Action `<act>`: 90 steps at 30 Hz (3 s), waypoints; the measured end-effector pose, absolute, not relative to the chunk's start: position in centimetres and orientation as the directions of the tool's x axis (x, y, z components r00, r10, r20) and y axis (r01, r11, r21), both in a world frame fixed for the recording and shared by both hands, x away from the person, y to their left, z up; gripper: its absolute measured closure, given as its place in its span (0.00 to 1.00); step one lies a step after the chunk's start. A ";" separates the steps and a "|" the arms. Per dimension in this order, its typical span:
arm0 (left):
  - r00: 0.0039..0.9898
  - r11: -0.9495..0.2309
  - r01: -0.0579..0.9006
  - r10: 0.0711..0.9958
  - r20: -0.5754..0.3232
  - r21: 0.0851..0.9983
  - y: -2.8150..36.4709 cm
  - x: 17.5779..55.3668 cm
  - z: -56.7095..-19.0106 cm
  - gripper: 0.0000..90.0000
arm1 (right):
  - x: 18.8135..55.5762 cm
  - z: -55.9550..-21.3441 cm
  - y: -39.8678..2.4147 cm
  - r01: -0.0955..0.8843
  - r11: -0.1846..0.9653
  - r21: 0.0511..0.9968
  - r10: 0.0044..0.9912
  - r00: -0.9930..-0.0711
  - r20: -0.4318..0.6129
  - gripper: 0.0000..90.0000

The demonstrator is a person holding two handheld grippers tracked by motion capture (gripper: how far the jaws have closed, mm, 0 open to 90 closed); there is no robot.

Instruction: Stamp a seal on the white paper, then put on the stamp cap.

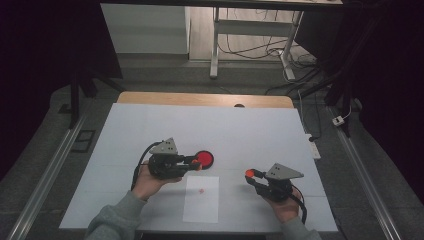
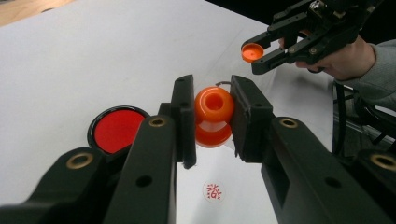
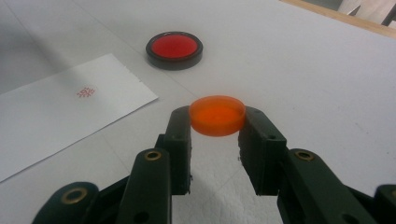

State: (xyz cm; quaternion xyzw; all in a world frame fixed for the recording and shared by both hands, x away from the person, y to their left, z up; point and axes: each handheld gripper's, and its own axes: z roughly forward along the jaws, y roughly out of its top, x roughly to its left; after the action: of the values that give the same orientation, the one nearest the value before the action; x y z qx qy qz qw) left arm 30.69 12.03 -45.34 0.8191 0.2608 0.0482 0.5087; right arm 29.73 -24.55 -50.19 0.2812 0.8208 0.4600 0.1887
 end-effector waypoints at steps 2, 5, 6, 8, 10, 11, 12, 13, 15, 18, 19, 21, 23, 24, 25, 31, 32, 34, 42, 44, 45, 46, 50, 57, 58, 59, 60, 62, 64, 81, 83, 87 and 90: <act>0.859 -0.343 0.379 0.477 -0.188 0.859 12.2 30.8 -45.2 0.80 | 29.7 -50.2 -24.6 0.288 0.417 0.862 0.635 -0.771 -0.049 0.71; 0.855 -0.337 0.381 0.483 -0.189 0.861 12.4 30.9 -45.1 0.80 | 29.8 -50.2 -24.5 0.288 0.416 0.862 0.635 -0.771 -0.049 0.71; 0.853 -0.333 0.382 0.486 -0.190 0.862 12.6 31.0 -45.1 0.80 | 29.8 -50.2 -24.5 0.288 0.417 0.862 0.635 -0.771 -0.049 0.71; 0.851 -0.328 0.384 0.489 -0.193 0.863 12.7 31.1 -45.0 0.80 | 29.8 -50.2 -24.4 0.288 0.416 0.862 0.633 -0.773 -0.047 0.71; 0.849 -0.323 0.386 0.492 -0.195 0.864 12.9 31.2 -44.9 0.80 | 29.8 -50.2 -24.4 0.289 0.421 0.860 0.632 -0.773 -0.049 0.72; 0.848 -0.321 0.385 0.492 -0.195 0.865 12.9 31.2 -44.8 0.80 | 29.8 -50.3 -24.4 0.286 0.417 0.863 0.631 -0.774 -0.048 0.71; 0.848 -0.320 0.385 0.493 -0.195 0.866 13.0 31.2 -44.8 0.80 | 29.8 -50.3 -24.4 0.286 0.418 0.862 0.630 -0.775 -0.048 0.72; 0.848 -0.319 0.384 0.494 -0.194 0.866 13.0 31.2 -44.7 0.80 | 29.8 -50.3 -24.4 0.286 0.418 0.862 0.630 -0.775 -0.048 0.71; 0.848 -0.319 0.383 0.493 -0.193 0.867 13.0 31.2 -44.7 0.80 | 29.8 -50.3 -24.4 0.288 0.415 0.863 0.632 -0.774 -0.046 0.71; 0.849 -0.319 0.381 0.493 -0.191 0.868 13.0 31.2 -44.6 0.80 | 29.8 -50.2 -24.4 0.288 0.418 0.862 0.631 -0.774 -0.048 0.72; 0.849 -0.320 0.380 0.492 -0.190 0.868 13.0 31.2 -44.6 0.80 | 29.8 -50.2 -24.3 0.287 0.419 0.861 0.632 -0.773 -0.050 0.72; 0.850 -0.321 0.379 0.493 -0.189 0.868 12.9 31.2 -44.6 0.80 | 29.8 -50.2 -24.3 0.287 0.424 0.859 0.632 -0.773 -0.054 0.72; 0.850 -0.319 0.379 0.493 -0.189 0.869 12.9 31.2 -44.6 0.80 | 29.8 -50.2 -24.3 0.285 0.419 0.862 0.630 -0.775 -0.050 0.71; 0.849 -0.320 0.378 0.493 -0.188 0.869 12.9 31.3 -44.6 0.80 | 29.8 -50.2 -24.2 0.284 0.418 0.863 0.628 -0.777 -0.049 0.71; 0.850 -0.321 0.379 0.492 -0.189 0.868 12.9 31.3 -44.6 0.80 | 29.8 -50.1 -24.2 0.284 0.419 0.862 0.628 -0.777 -0.050 0.72; 0.853 -0.323 0.377 0.487 -0.189 0.868 12.5 31.3 -44.6 0.80 | 29.7 -50.1 -23.7 0.274 0.420 0.865 0.617 -0.785 -0.051 0.71; 0.853 -0.322 0.376 0.486 -0.189 0.869 12.5 31.3 -44.6 0.80 | 29.7 -50.1 -23.6 0.272 0.426 0.863 0.616 -0.786 -0.056 0.71; 0.854 -0.324 0.376 0.485 -0.189 0.868 12.4 31.3 -44.7 0.80 | 29.6 -50.1 -23.4 0.269 0.425 0.864 0.612 -0.789 -0.056 0.72; 0.858 -0.333 0.376 0.479 -0.188 0.865 12.1 31.4 -44.8 0.80 | 29.7 -50.2 -22.5 0.263 0.428 0.865 0.589 -0.807 -0.047 0.71; 0.858 -0.334 0.377 0.478 -0.190 0.864 12.0 31.4 -44.8 0.80 | 29.7 -50.1 -22.2 0.259 0.424 0.868 0.584 -0.810 -0.044 0.71; 0.859 -0.336 0.377 0.476 -0.190 0.863 12.0 31.3 -44.8 0.80 | 29.7 -50.2 -22.0 0.259 0.422 0.869 0.581 -0.813 -0.040 0.72; 0.859 -0.338 0.377 0.475 -0.189 0.863 12.0 31.3 -44.9 0.80 | 29.7 -50.2 -21.8 0.258 0.423 0.868 0.577 -0.816 -0.039 0.71; 0.861 -0.343 0.377 0.471 -0.190 0.860 11.7 31.3 -45.0 0.80 | 29.6 -50.3 -21.1 0.253 0.432 0.866 0.563 -0.825 -0.040 0.71; 0.865 -0.353 0.377 0.464 -0.189 0.857 11.4 31.3 -45.2 0.80 | 29.6 -50.4 -20.1 0.244 0.450 0.859 0.550 -0.833 -0.052 0.72; 0.866 -0.355 0.376 0.463 -0.189 0.856 11.4 31.3 -45.2 0.80 | 29.6 -50.5 -20.0 0.242 0.451 0.859 0.543 -0.838 -0.049 0.71; 0.866 -0.356 0.377 0.463 -0.189 0.855 11.3 31.3 -45.2 0.80 | 29.6 -50.5 -19.9 0.241 0.452 0.859 0.542 -0.839 -0.050 0.71; 0.867 -0.357 0.377 0.461 -0.189 0.855 11.3 31.4 -45.3 0.80 | 29.6 -50.6 -19.7 0.239 0.446 0.863 0.540 -0.841 -0.046 0.72; 0.868 -0.361 0.378 0.459 -0.191 0.852 11.2 31.3 -45.4 0.80 | 29.6 -50.5 -19.6 0.236 0.456 0.858 0.538 -0.841 -0.055 0.71; 0.869 -0.365 0.377 0.457 -0.189 0.851 11.0 31.3 -45.4 0.80 | 29.6 -50.6 -19.4 0.235 0.456 0.859 0.533 -0.844 -0.053 0.71; 0.876 -0.376 0.374 0.444 -0.189 0.848 10.4 31.3 -45.7 0.80 | 29.8 -50.8 -17.7 0.224 0.455 0.862 0.511 -0.859 -0.046 0.71; 0.877 -0.379 0.374 0.441 -0.191 0.846 10.3 31.4 -45.8 0.80 | 29.8 -50.8 -17.5 0.224 0.454 0.862 0.509 -0.860 -0.045 0.71; 0.877 -0.384 0.374 0.443 -0.187 0.844 10.3 31.3 -45.9 0.80 | 29.9 -50.8 -17.3 0.221 0.452 0.864 0.504 -0.862 -0.044 0.71; 0.877 -0.383 0.374 0.443 -0.188 0.845 10.3 31.3 -45.9 0.80 | 29.9 -50.7 -17.1 0.217 0.452 0.865 0.502 -0.864 -0.046 0.71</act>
State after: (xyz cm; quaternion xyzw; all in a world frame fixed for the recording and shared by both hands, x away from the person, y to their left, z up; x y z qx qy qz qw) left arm 31.34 10.29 -45.88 0.8307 0.2460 0.0344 0.4982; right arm 29.90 -17.10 -50.74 0.2140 0.8389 0.4777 0.1492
